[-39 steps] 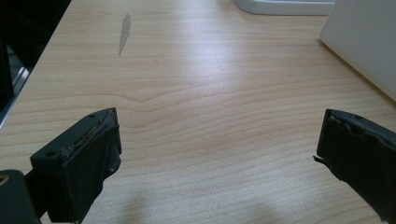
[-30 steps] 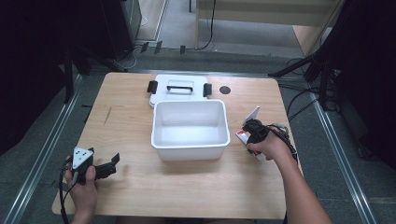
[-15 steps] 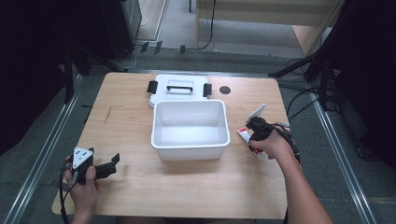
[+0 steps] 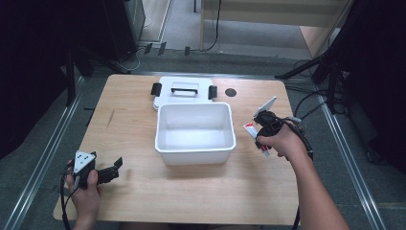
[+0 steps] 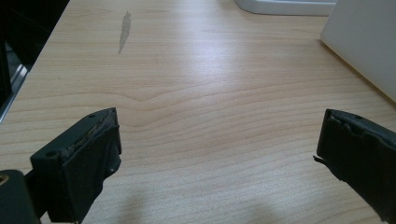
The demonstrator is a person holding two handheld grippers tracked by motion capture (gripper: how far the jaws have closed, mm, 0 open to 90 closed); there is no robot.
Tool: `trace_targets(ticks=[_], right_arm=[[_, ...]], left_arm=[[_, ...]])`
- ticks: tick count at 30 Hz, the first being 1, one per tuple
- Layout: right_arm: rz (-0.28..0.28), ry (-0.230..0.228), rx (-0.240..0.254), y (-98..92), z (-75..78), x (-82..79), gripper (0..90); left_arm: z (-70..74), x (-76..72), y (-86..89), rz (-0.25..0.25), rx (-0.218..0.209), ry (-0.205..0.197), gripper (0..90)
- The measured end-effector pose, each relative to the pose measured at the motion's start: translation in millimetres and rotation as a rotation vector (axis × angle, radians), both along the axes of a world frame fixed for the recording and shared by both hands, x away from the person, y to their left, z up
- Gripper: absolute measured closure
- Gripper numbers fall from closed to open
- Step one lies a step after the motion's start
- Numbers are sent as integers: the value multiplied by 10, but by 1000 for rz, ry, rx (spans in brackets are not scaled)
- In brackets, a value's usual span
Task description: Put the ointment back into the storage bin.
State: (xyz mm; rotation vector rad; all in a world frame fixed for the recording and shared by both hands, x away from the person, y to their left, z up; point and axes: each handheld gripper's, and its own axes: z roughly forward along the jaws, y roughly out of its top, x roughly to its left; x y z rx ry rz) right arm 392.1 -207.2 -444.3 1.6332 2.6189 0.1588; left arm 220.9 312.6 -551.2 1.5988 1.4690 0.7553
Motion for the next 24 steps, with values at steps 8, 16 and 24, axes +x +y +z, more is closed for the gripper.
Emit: trace_targets(ticks=[8, 16, 24], right_arm=[[-6, -20, 25, 56, 265, 29, 727], [-8, -27, 36, 138, 438, 56, 727], [6, -32, 43, 240, 599, 81, 726]], left_arm=[[0, 2, 6, -1, -6, 2, 7], [0, 5, 5, -1, -4, 5, 7], [1, 7, -6, -3, 7, 9, 7]])
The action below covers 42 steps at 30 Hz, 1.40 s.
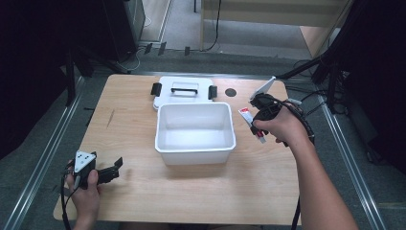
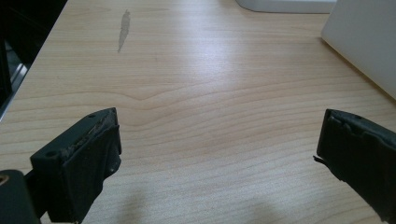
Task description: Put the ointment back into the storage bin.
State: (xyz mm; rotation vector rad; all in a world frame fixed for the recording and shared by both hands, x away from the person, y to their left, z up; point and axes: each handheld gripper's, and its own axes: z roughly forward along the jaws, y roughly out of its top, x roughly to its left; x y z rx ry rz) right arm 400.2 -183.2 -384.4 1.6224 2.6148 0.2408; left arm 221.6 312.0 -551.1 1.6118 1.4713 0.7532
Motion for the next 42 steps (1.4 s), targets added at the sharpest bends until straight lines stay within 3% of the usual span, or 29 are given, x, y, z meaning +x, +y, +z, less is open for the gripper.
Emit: trace_targets(ticks=[8, 24, 42], right_arm=[[21, 0, -6, 118, 152, 11, 727], [83, 23, 2, 404, 366, -7, 726], [148, 35, 28, 732, 304, 0, 725]], left_arm=[[-1, 5, -42, -3, 37, -2, 7], [0, 7, -27, -3, 26, 4, 7], [0, 9, -27, -4, 25, 3, 7]])
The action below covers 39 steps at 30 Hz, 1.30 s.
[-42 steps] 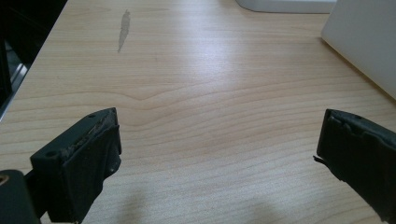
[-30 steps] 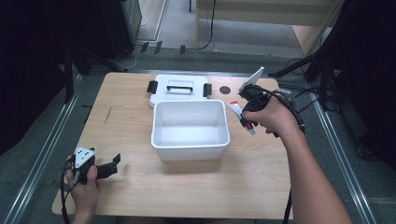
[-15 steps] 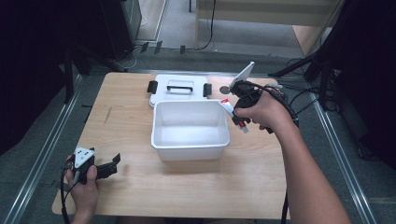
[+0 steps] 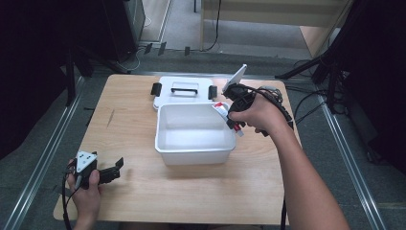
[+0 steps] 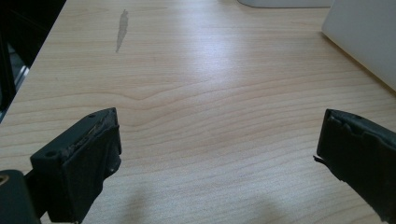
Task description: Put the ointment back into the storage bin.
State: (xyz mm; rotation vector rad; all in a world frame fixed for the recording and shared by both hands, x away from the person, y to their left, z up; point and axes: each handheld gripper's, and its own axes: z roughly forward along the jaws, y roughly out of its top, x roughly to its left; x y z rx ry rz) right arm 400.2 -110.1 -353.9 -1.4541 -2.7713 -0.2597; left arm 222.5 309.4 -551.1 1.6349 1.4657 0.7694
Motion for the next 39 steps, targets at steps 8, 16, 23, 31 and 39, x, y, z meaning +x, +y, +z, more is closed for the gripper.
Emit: trace_targets(ticks=[8, 16, 23, 31, 39], right_arm=[[21, 11, 6, 136, -54, 6, 725], [40, 14, 5, 227, -99, 11, 725], [59, 31, 13, 283, -205, 3, 724], [79, 65, 19, 277, -346, -36, 724], [107, 84, 21, 266, -464, -96, 724]], left_arm=[[0, 0, 4, -2, -2, 1, 7], [1, 0, 6, -4, -4, 3, 7], [0, 3, 5, -1, -5, 3, 7], [-2, 5, 5, -1, -6, 2, 7], [-3, 5, 2, 1, -10, 3, 7]])
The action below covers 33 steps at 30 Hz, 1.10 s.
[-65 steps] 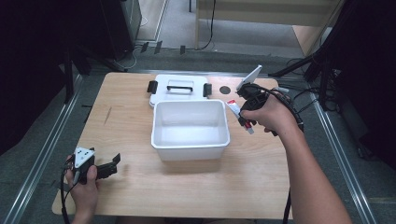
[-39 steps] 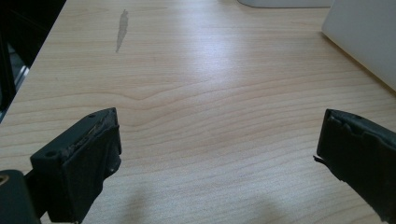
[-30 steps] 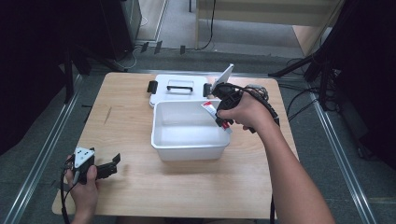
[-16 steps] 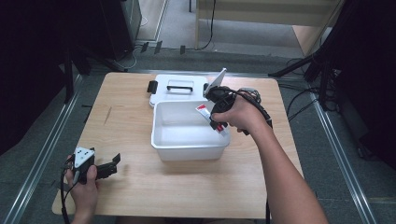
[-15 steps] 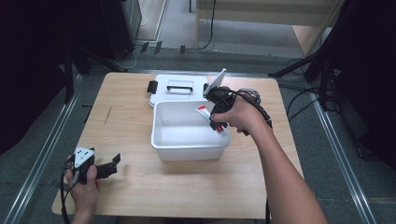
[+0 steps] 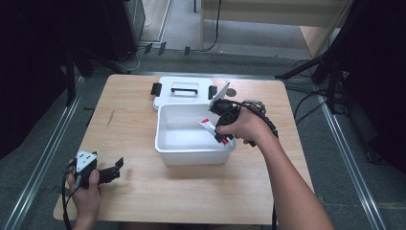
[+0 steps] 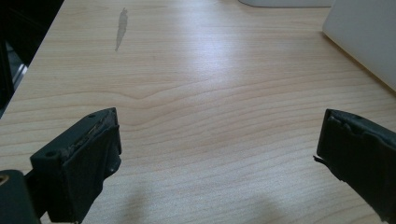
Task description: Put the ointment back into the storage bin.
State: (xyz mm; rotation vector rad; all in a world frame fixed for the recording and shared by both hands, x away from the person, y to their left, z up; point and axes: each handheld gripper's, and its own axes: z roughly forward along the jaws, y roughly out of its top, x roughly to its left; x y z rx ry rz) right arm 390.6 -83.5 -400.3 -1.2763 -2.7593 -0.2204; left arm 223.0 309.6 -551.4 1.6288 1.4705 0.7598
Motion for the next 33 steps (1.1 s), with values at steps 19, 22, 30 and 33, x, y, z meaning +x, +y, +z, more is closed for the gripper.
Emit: trace_targets(ticks=[19, 22, 30, 33], right_arm=[[54, -32, -55, 74, -290, 10, 721], [52, -38, -60, 81, -297, 11, 719], [106, -86, -147, 151, -345, -45, 723], [127, -91, -165, 187, -359, -69, 723]], left_arm=[[2, -2, 5, -3, 2, 4, 7], [2, -2, 6, -3, 2, 3, 7], [2, -2, 5, -3, 2, 3, 7], [2, -1, 4, -3, 3, 3, 7]])
